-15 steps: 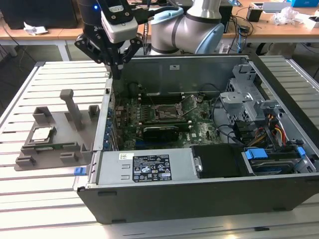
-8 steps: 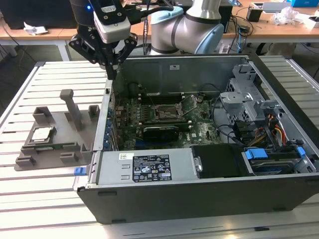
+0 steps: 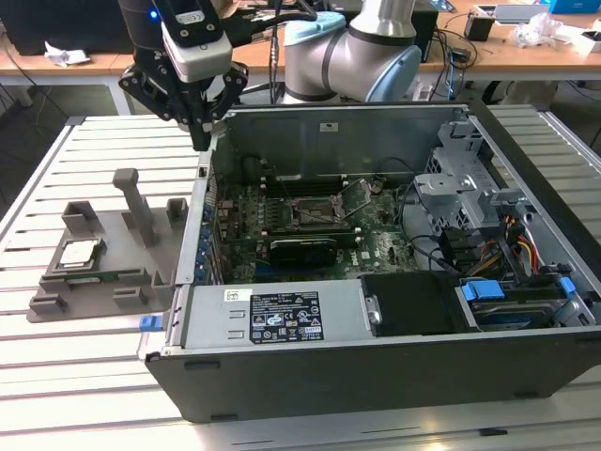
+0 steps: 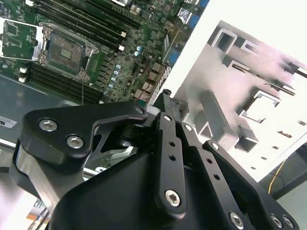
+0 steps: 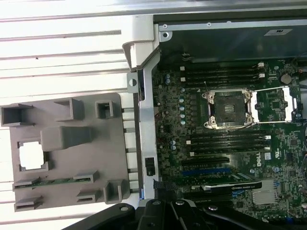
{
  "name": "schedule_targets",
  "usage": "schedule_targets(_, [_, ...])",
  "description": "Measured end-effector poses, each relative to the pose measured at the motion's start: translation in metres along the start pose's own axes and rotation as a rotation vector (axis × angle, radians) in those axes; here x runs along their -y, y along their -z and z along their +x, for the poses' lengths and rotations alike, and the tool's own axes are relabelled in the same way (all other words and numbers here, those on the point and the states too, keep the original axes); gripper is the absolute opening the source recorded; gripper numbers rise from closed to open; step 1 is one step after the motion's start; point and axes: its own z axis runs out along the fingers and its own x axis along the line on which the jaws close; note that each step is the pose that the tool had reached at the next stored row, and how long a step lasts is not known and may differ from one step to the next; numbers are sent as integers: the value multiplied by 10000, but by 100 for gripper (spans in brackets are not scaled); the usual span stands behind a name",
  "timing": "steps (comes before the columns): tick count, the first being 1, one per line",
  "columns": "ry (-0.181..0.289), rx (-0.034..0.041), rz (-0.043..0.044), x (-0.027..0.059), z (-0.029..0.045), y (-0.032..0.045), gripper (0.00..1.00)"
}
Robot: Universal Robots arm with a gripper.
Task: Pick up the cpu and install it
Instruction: 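Reach for the cpu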
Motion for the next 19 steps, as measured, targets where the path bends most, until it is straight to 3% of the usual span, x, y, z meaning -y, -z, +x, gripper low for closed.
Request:
schedule_targets(9, [0, 0, 0, 8, 102, 2, 11])
schedule_targets(19, [0, 0, 0, 20, 270, 5, 11])
